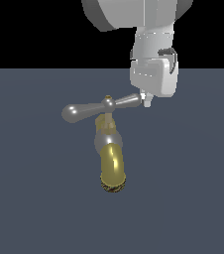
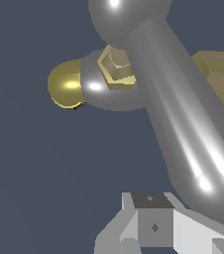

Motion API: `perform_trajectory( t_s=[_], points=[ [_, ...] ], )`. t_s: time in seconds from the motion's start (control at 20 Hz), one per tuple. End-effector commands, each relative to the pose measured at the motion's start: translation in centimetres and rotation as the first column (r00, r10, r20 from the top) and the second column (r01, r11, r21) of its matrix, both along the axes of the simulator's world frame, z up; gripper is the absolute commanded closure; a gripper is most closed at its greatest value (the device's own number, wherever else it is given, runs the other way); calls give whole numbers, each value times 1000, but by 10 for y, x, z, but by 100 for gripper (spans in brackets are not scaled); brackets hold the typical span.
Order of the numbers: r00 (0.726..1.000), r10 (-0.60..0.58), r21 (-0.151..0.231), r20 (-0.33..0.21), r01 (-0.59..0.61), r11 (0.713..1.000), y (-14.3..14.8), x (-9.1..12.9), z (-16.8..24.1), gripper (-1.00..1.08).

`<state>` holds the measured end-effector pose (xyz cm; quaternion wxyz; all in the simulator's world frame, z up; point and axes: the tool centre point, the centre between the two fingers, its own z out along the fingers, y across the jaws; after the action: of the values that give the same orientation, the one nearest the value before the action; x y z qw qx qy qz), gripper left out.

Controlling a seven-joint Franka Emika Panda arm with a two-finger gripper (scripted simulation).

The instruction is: Turn on the faucet by rotating a designated handle.

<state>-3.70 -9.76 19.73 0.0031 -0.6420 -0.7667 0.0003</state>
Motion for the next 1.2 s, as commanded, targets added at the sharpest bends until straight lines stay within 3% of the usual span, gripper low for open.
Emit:
perform_trajectory(
  t_s=[0.0,0.2,0.3,1.15],
  points=[
    [1000,4,-4,5,-4,1000,2,10,0,108],
    [1000,4,-4,5,-4,1000,3,21,0,108],
    [1000,-8,-4,1,8,1000,-4,16,0,108],
    [1000,2,-3,4,-2,1000,60,70,0,108]
  ],
)
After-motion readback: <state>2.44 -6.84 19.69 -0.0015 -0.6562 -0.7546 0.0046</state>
